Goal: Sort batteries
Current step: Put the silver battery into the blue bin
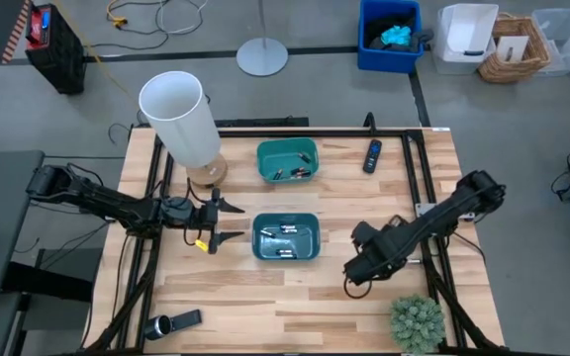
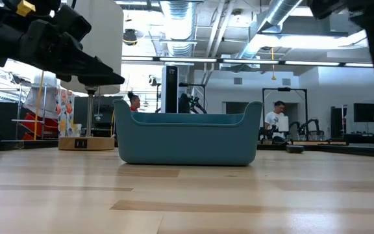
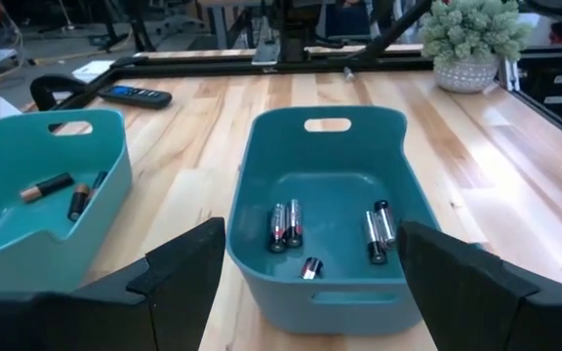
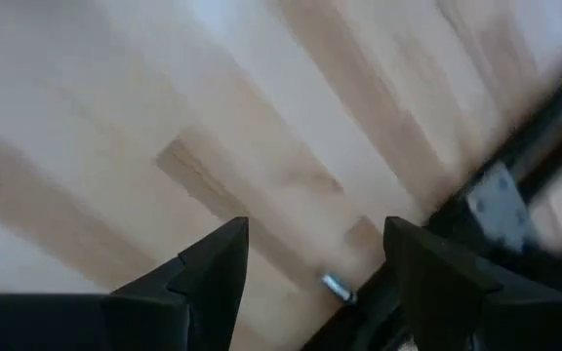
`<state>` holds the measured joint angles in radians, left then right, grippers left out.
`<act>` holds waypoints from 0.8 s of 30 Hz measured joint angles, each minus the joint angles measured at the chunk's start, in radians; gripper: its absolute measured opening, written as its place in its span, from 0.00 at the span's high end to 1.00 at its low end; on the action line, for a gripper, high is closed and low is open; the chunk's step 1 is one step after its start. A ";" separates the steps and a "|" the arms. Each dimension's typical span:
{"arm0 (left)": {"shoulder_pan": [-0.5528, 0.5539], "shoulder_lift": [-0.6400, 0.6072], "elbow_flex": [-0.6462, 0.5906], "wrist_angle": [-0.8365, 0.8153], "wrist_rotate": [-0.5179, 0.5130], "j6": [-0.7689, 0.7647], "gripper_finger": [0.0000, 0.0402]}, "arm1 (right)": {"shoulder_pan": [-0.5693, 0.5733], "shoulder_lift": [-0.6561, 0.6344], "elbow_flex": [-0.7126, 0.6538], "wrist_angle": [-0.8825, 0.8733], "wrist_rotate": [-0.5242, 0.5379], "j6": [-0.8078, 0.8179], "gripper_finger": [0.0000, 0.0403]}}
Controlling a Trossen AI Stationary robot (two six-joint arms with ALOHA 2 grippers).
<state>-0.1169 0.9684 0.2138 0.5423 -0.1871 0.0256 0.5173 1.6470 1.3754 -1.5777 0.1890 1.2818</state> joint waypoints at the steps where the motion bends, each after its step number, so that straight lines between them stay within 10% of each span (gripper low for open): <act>1: 0.000 0.000 0.000 0.000 0.000 -0.005 0.27 | -0.004 -0.009 -0.002 0.012 0.000 -0.067 0.37; 10: 0.000 0.000 0.000 0.003 -0.001 -0.065 0.27 | 0.033 -0.224 -0.130 0.048 0.087 -0.296 0.37; 17: 0.000 0.000 0.000 0.002 -0.025 -0.134 0.27 | 0.279 -0.466 -0.385 0.125 0.040 -0.119 0.37; 24: 0.000 0.000 0.000 0.002 -0.112 -0.234 0.27 | 0.486 -0.430 -0.553 0.201 -0.062 -0.127 0.37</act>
<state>-0.1169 0.9684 0.2138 0.5442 -0.2992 -0.2082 1.0033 1.2173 0.8221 -1.3770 0.1269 1.1549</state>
